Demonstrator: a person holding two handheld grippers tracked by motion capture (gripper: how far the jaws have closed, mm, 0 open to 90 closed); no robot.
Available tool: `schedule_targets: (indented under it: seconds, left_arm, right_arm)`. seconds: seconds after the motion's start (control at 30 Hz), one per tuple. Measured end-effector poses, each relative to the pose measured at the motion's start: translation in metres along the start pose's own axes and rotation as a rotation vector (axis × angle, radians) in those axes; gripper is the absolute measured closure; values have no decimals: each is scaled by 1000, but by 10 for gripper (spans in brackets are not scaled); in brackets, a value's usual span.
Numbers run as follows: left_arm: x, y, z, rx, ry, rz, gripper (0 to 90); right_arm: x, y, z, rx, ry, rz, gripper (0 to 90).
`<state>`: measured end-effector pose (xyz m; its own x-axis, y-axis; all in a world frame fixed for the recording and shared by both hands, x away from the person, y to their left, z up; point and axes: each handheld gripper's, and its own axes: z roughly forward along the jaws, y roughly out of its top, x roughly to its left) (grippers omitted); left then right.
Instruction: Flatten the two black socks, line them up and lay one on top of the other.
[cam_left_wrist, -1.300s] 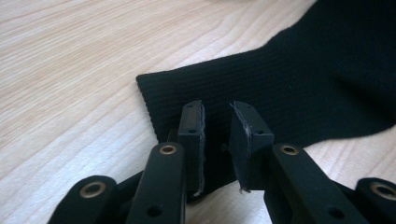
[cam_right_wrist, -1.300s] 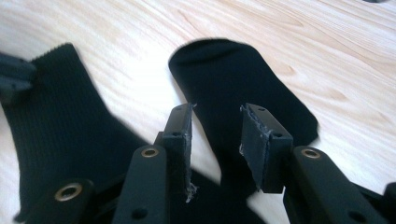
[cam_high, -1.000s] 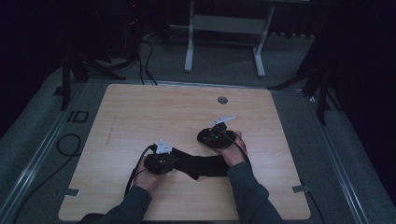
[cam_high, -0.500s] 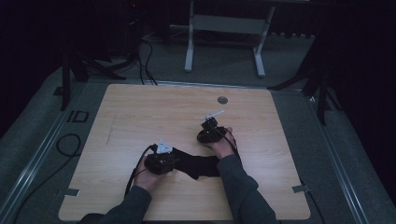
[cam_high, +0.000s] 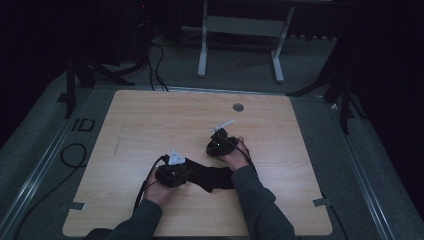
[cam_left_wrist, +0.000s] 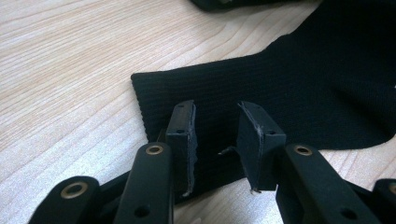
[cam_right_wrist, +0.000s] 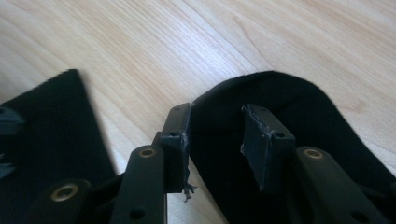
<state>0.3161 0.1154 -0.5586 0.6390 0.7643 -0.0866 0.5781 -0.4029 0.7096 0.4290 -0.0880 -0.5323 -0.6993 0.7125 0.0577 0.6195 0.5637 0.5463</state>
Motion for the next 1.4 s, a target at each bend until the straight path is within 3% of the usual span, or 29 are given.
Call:
schedule_targets:
  seconds: [0.1,0.2,0.3,0.57,0.63,0.7,0.77,0.83,0.93,1.0,1.1,1.2,1.4]
  left_arm:
    - [0,0,0,-3,-5,-8,662]
    - [0,0,0,-4,-3,-7,657]
    - [0,0,0,-3,-2,-7,655]
    - [0,0,0,-2,-7,-9,648]
    - [0,0,0,-2,-6,-8,646]
    - [0,0,0,-2,-5,-7,645]
    - [0,0,0,-2,-4,-7,642]
    - [0,0,0,-3,-5,-8,642]
    - [0,0,0,-5,-9,-12,643]
    - [0,0,0,-4,-9,-12,643]
    - [0,0,0,-2,-6,-9,643]
    - [0,0,0,-2,-5,-8,641]
    - [0,0,0,-3,-7,-11,641]
  right_arm:
    - [-2,-1,-9,-60,5,42,664]
    - [0,1,-16,-84,-6,51,723]
    - [4,3,-13,-65,-15,31,714]
    - [12,6,10,-1,-34,51,625]
    - [17,7,15,15,-62,36,627]
    - [26,10,18,28,-115,-15,669]
    - [33,14,19,51,-112,-36,763]
    - [35,16,20,58,-112,-46,798]
    - [35,17,19,51,-48,-33,861]
    - [36,17,18,47,-45,-33,866]
    - [37,17,11,20,-8,-45,871]
    - [35,18,2,-13,44,-18,869]
    - [27,19,-16,-69,83,8,869]
